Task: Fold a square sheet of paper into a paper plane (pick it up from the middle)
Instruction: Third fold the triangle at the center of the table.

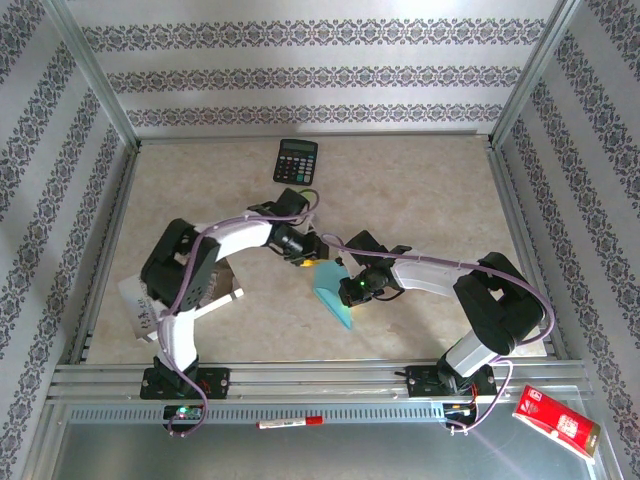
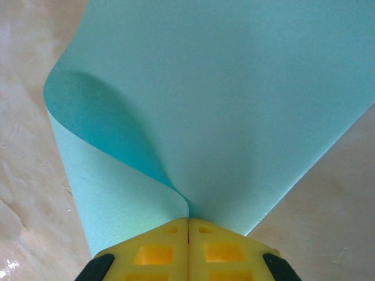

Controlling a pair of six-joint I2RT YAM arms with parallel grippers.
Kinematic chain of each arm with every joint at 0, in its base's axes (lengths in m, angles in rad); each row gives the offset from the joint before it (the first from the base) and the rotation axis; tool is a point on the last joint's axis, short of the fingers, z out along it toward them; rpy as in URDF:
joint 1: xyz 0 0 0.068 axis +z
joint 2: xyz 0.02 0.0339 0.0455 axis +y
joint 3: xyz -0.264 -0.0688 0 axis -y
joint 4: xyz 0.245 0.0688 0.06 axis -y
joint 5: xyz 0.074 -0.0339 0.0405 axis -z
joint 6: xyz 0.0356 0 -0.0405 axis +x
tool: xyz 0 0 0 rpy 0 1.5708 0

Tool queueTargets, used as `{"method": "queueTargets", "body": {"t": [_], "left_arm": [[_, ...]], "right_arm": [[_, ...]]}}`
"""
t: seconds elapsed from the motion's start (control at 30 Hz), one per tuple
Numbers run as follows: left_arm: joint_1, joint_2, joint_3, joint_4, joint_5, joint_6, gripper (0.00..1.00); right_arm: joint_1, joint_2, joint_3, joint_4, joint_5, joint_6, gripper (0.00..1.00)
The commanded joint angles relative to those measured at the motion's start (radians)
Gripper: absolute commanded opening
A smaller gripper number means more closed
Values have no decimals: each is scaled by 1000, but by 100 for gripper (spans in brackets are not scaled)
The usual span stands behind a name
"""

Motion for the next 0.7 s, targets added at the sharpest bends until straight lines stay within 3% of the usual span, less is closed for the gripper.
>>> {"method": "queueTargets", "body": {"t": [0.0,0.1,0.23,0.47,0.67], "left_arm": [[8,-166,-131,33,-75,-75,31],[-33,-310,-318,186,-74,-211,16],[-187,-430,-464,336,-137,-315,2],[-385,-430,-605,602,-254,-414,0],[-504,-335,-595,744,-367,-489,0]], "right_arm": [[15,10,-34,-16,29,13,6],[14,14,-31,-18,29,13,6],[14,20,-28,-23,33,16,6],[11,33,-22,-32,23,18,6],[10,58,-10,-43,9,11,6]]}}
